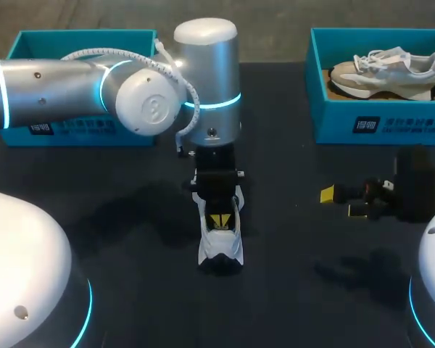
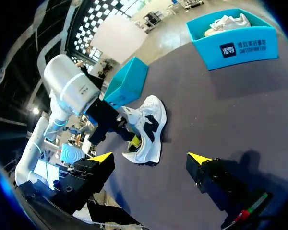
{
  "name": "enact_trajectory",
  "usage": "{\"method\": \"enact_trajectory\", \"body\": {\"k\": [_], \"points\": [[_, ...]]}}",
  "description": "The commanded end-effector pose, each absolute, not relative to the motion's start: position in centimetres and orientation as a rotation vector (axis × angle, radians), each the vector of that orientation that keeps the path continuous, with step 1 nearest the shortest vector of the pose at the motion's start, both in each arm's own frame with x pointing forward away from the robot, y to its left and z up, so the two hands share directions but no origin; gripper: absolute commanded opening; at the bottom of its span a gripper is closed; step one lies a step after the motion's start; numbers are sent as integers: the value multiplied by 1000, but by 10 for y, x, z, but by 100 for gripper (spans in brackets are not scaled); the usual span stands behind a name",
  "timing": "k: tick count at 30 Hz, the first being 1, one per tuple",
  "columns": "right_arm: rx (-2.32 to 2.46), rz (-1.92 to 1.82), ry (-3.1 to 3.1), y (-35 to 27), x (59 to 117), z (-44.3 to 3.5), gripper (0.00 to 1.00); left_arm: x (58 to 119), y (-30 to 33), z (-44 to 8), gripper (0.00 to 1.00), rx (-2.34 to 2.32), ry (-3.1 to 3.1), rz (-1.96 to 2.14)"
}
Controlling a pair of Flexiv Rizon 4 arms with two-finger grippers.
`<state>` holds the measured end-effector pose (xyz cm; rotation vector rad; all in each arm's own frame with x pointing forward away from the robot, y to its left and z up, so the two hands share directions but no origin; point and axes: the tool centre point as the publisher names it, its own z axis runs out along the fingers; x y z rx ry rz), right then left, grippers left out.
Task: Take the shoe out of the shoebox, open the shoe tongue, remove and reinsert the insole, then place the shoe into the shoebox
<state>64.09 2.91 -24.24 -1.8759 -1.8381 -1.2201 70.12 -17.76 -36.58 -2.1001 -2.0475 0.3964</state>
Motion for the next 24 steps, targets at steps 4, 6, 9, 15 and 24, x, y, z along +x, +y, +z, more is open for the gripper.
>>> {"method": "enact_trajectory", "body": {"k": [4,6,9,15,24], "points": [[-1877,-1223,-1838,28,637,-240,100,693,-175,-372,0,-2105,-2090,320],[-1877,-1223,-1838,28,637,-240,100,694,-176,-376,0,-2101,-2103,309],[-1877,-1223,-1838,28,637,-240,100,697,-178,-382,0,-2095,-2108,295],[-1877,-1223,-1838,28,637,-240,100,701,-182,-395,0,-2092,-2110,292],[-1877,-1223,-1838,28,637,-240,100,698,-173,-372,0,-2138,-2191,204]]}}
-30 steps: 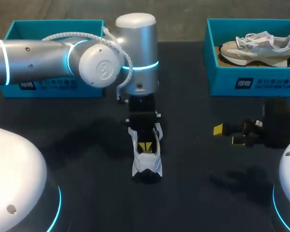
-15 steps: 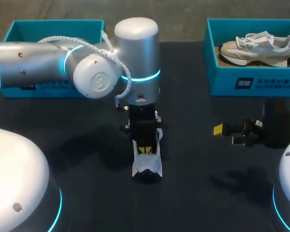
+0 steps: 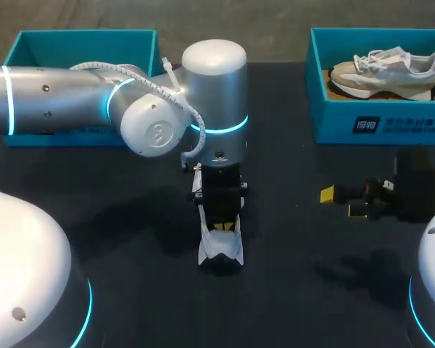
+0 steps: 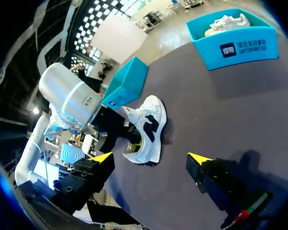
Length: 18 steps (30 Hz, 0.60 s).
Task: Take the shoe out of the shoebox, open the shoe tongue, remove and reinsert the insole, then place the shoe into the shoebox
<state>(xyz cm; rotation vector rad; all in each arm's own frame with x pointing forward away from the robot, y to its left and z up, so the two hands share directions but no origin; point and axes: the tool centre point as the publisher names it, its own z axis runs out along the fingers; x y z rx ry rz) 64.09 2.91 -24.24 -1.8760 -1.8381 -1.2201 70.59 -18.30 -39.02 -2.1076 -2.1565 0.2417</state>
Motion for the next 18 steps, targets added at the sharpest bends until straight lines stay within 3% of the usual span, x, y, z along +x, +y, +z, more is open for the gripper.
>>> {"method": "enact_trajectory", "body": {"k": [1,18], "points": [[-1877,-1223,-1838,28,637,-240,100,697,-172,-370,0,-2151,-2200,191],[-1877,-1223,-1838,28,637,-240,100,701,-178,-404,0,-2147,-2174,131]]}}
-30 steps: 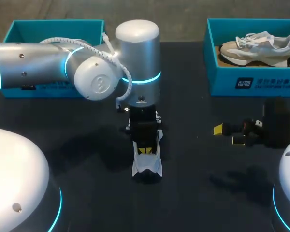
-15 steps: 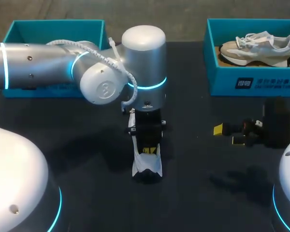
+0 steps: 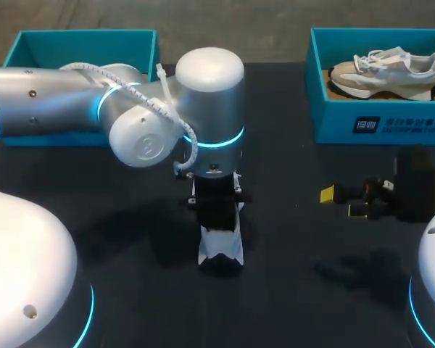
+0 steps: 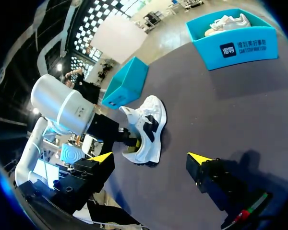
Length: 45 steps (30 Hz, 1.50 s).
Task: Take the shoe out of the shoebox, open the shoe tongue, remove and reinsert the insole, then place the shoe into the shoebox
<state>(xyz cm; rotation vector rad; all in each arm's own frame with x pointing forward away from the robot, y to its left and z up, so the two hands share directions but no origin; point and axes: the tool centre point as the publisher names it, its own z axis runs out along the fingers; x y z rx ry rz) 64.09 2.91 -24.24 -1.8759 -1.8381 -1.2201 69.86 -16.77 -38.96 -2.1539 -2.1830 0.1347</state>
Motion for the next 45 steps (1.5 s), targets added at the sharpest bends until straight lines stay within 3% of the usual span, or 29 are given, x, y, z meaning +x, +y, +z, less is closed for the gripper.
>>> {"method": "enact_trajectory", "body": {"k": [1,19,31,45], "points": [[-1877,-1223,-1838,28,637,-240,100,700,-179,-405,0,-2155,-2174,137],[-1877,-1223,-1838,28,637,-240,100,700,-176,-396,0,-2240,-2178,123],[-1877,-1223,-1838,28,637,-240,100,699,-187,-415,0,-2246,-2143,151],[-1877,-1223,-1838,28,637,-240,100,720,-176,-398,0,-2278,-2213,-148]]}}
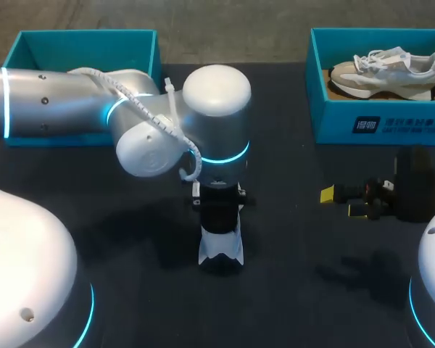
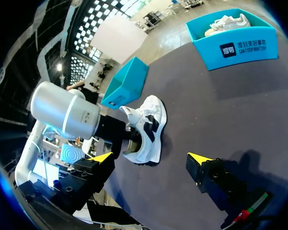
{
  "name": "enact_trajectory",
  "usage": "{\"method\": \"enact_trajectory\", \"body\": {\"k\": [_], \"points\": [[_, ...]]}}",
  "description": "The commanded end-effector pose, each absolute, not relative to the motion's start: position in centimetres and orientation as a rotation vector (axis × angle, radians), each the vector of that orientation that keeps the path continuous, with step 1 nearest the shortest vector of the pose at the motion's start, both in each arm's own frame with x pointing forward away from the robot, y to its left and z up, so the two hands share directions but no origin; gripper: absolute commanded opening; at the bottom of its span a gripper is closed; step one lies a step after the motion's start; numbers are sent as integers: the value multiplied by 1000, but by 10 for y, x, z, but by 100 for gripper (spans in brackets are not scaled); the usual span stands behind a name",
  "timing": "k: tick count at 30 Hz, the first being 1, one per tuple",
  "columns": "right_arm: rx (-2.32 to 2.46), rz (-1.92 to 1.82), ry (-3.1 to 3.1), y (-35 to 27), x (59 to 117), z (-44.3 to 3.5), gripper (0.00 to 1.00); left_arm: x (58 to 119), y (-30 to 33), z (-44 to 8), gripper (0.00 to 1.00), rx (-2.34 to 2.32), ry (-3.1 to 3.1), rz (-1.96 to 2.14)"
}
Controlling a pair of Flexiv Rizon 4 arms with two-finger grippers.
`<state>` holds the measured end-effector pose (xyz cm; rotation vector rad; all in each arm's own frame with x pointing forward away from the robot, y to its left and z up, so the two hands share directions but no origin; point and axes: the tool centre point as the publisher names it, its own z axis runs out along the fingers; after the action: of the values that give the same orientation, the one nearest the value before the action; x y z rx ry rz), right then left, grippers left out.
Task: Take the shoe out of the shoebox, open the shoe tongue, remove and reinsert the insole, then place the shoe into the shoebox
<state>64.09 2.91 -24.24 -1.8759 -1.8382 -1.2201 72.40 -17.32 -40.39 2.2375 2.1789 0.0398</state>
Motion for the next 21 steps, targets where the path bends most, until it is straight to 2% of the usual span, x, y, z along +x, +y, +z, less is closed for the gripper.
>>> {"method": "enact_trajectory", "body": {"k": [1,21], "points": [[-1877,-1223,-1838,28,637,-240,100,721,-177,-397,0,2215,2156,186],[-1877,-1223,-1838,28,637,-240,100,743,-163,-356,0,1975,2088,468]]}}
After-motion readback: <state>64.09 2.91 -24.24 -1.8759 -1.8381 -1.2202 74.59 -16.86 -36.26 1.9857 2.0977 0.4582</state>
